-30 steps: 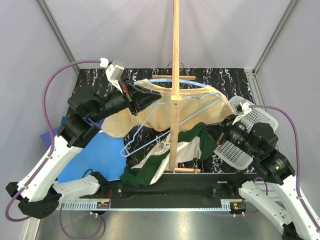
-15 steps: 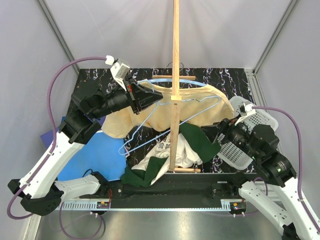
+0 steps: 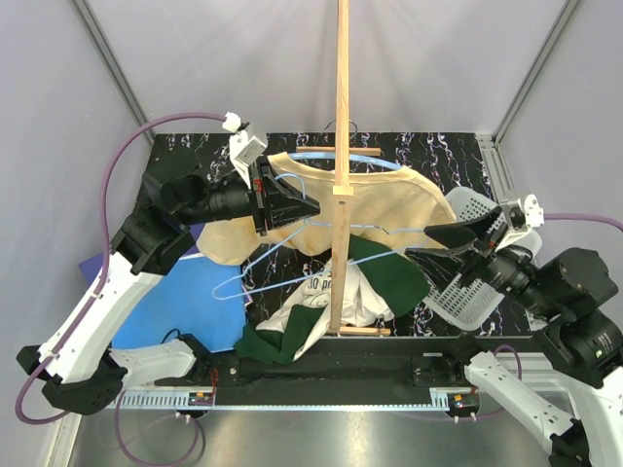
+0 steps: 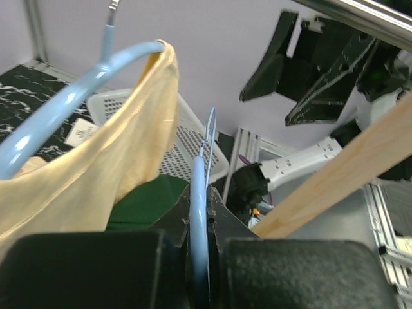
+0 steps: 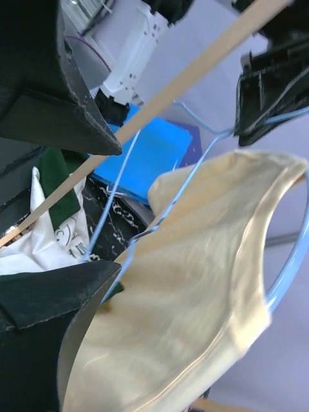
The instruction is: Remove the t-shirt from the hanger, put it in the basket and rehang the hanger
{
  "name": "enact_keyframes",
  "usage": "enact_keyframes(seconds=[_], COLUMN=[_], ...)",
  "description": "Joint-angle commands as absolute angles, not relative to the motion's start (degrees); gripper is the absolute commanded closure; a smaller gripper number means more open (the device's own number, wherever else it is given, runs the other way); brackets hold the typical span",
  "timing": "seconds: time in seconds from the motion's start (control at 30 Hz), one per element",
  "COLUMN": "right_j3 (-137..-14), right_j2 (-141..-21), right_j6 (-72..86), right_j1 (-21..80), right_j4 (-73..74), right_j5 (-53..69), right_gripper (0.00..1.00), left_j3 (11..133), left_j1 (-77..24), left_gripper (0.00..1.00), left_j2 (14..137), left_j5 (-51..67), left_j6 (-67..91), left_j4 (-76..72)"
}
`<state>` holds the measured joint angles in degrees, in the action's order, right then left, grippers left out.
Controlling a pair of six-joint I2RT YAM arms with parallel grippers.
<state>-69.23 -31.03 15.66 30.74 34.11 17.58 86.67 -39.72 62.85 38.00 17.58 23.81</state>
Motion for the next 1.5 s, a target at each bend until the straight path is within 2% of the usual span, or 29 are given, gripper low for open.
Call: enact_keyframes(seconds=[0.0,0.27,0.43,0.7,0.8,0.93,1.2,1.37,1.47], right_j3=[-73.47,-76.81,-76.90,-76.55,-75.59,-74.45,-71.99,-69.96,-68.82], right_j2=[-38.22,-48.95,-52.20,-55.90,-56.25,-57.30,-58.18,-57.13,-56.25], right_j6=[10.73,9.41,8.26,9.67,10.54,13.62,16.96,17.05,17.05], right_j1=[30.85,30.85,30.85,30.94,30.94,30.94,31.81,32.25,32.43], right_j4=[35.59,34.72,31.56,26.64,24.18,19.87,13.28,10.90,9.76], right_j5=[29.77,39.19,46.13,55.54,56.51,57.57,58.62,57.66,56.08], right_gripper=[0.27,0.28,0.33,0.57,0.60,0.75,0.82,1.00,1.00], left_j3=[90.35,91.58,91.93,92.20,92.20,91.94,91.76,91.76,91.50], left_j1=[-39.55,-39.55,-39.55,-39.55,-39.64,-39.64,-39.64,-39.73,-39.64], left_gripper=[1.00,1.00,1.00,1.00,1.00,1.00,1.00,1.00,1.00], left_j2=[64.42,65.65,66.71,67.94,68.20,68.38,68.64,68.38,68.20], left_j5=[47.72,49.92,51.41,51.94,52.03,52.82,52.56,51.42,50.54], left_j6=[15.91,16.87,17.49,18.45,19.68,20.74,22.41,23.47,23.99], left_j4=[23.73,23.20,22.76,21.98,21.10,19.16,18.28,18.02,17.93])
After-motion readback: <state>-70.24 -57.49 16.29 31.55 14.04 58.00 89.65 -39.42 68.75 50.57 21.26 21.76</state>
